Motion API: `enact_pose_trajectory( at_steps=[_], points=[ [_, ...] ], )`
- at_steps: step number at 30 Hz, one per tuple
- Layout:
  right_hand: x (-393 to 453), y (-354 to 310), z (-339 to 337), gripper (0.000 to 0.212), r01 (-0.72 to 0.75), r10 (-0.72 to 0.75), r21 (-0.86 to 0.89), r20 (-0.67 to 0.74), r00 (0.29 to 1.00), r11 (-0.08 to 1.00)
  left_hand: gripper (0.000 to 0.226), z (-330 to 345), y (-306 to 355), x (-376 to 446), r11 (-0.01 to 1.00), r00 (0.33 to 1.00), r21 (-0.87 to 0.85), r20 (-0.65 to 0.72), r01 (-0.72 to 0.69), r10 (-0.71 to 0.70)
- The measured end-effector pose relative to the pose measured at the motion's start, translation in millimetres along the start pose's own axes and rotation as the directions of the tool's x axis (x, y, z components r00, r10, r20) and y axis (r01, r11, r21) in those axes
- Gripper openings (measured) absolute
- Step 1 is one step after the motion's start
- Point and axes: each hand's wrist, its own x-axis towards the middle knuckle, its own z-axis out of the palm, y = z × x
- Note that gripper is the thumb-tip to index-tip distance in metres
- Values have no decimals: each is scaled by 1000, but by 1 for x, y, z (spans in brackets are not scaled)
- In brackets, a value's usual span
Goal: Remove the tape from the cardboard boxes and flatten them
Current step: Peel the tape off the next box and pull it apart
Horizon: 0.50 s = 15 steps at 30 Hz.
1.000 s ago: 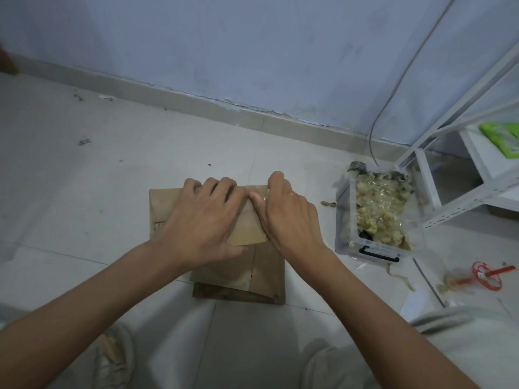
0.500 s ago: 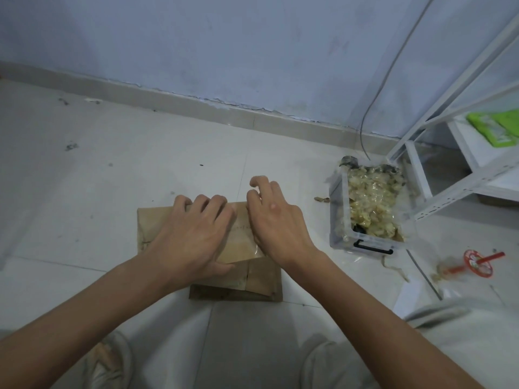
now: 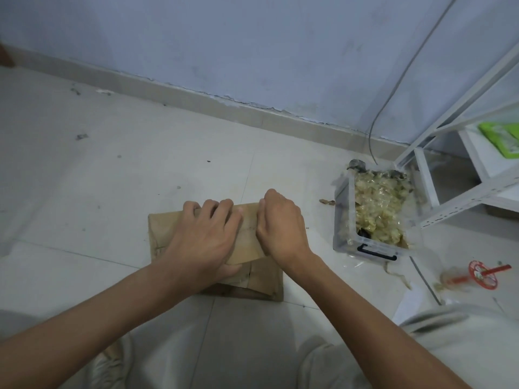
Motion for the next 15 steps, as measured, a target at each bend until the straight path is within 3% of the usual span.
enact_pose_trajectory(
  at_steps=[3, 11, 13, 15],
  points=[
    [5, 4, -2, 30, 45, -33, 164, -75, 997, 985, 92, -2, 1, -1, 998, 996, -42, -69, 46, -49],
    [2, 9, -12, 33, 61, -48, 481, -39, 998, 874, 86, -6, -5, 1, 999, 979, 4, -201, 49, -47],
    [2, 13, -10, 26, 86, -57, 490, -73, 996, 868, 96, -4, -3, 0, 999, 987, -49, -160, 16, -23],
    [0, 17, -9, 21, 137, -98, 395, -116, 988, 909, 97, -7, -4, 1, 977, 991, -208, -114, 41, -66]
  ],
)
